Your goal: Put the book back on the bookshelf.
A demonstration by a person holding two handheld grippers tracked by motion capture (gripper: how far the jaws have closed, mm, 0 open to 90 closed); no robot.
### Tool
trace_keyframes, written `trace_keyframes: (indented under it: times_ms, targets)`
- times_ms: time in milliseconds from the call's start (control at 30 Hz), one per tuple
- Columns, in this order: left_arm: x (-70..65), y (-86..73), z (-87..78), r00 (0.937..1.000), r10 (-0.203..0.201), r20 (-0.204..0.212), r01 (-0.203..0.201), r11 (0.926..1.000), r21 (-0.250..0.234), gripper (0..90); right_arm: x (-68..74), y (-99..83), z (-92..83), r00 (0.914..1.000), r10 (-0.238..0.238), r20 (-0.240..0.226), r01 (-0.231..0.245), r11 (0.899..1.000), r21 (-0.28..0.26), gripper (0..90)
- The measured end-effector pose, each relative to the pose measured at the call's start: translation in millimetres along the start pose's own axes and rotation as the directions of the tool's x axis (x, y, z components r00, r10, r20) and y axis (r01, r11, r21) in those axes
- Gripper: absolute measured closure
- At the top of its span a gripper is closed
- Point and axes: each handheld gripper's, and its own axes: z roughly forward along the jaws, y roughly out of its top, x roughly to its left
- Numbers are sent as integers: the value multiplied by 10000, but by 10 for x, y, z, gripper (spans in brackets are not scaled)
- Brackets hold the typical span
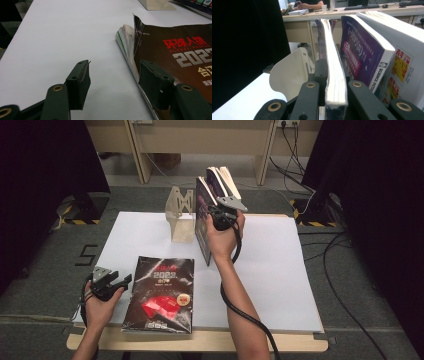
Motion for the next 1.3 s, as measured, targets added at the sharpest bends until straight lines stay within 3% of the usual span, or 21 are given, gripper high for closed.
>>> trace_keyframes:
  times_ms: [567,933,1300]
  targets:
    - [-2,2,-2,9999,106,-16,-106,9999,89,408,-24,149,76,9996,-51,279,63,9990,-433,847]
    - [-3,2,-1,9999,119,-8,-119,9999,94,408,-18,235,236,9987,-248,445,270,9984,-504,847]
    - [-4,2,-3,9999,124,4,-124,9999,93,408,-21,203,414,9979,-191,626,215,9991,-372,847]
